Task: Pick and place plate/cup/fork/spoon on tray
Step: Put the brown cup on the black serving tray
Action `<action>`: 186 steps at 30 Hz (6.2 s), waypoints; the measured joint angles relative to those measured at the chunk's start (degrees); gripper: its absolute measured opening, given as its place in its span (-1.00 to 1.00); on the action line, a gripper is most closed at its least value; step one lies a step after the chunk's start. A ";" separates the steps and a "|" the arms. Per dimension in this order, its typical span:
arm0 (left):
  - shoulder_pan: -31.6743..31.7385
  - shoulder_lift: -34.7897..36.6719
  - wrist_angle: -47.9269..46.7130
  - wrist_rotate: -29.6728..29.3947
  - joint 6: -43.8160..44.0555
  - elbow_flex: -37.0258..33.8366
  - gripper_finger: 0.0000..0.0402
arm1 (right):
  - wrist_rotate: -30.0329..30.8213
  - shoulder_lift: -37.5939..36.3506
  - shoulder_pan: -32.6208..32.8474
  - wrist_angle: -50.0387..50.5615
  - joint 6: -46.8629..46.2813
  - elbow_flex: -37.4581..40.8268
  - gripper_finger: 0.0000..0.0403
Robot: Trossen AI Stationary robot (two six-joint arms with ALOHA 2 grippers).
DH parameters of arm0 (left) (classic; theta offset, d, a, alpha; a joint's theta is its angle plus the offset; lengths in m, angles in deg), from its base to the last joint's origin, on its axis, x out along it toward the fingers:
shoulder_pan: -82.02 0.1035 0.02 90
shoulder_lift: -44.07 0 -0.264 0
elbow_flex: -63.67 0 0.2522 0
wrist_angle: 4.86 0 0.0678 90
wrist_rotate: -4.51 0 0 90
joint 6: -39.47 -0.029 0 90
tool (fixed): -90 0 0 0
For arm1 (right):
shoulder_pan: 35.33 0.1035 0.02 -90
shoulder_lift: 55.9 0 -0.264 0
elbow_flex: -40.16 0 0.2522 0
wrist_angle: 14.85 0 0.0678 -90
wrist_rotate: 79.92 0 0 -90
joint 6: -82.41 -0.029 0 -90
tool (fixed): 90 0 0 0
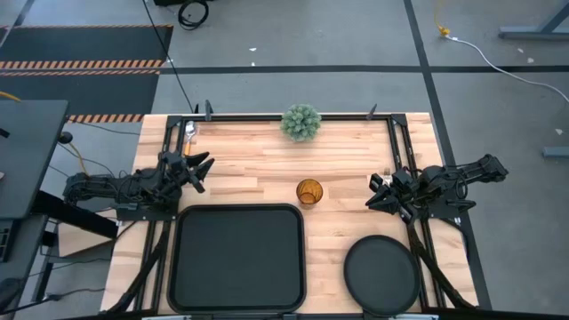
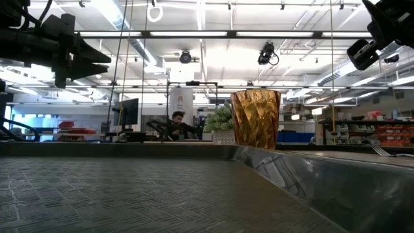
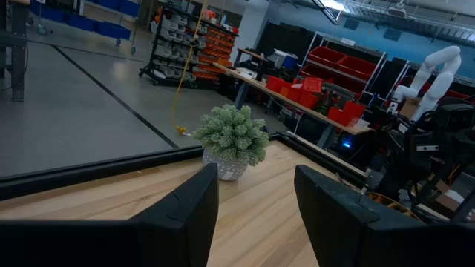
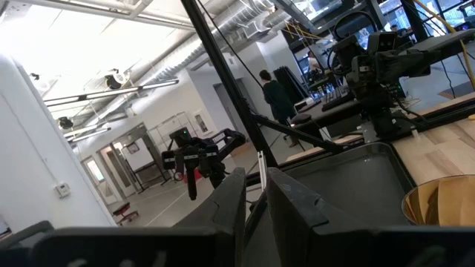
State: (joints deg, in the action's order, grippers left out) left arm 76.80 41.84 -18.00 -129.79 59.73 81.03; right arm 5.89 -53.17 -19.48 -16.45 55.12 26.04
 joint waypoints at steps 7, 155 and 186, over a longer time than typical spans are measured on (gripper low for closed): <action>0.02 -0.01 0.01 -0.01 0.00 0.01 -0.09 | 0.02 0.01 0.00 0.00 0.00 0.00 -0.69; 0.01 0.00 0.00 -0.02 0.01 0.00 -0.09 | 37.86 60.80 13.10 7.58 15.66 -32.67 -0.95; 0.02 -0.02 0.02 -0.02 0.00 0.01 -0.09 | 22.46 91.47 -4.80 52.15 16.38 -67.10 0.32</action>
State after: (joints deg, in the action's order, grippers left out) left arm 76.81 41.83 -17.98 -129.81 59.74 81.04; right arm 28.36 38.31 -24.28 35.70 71.50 -41.06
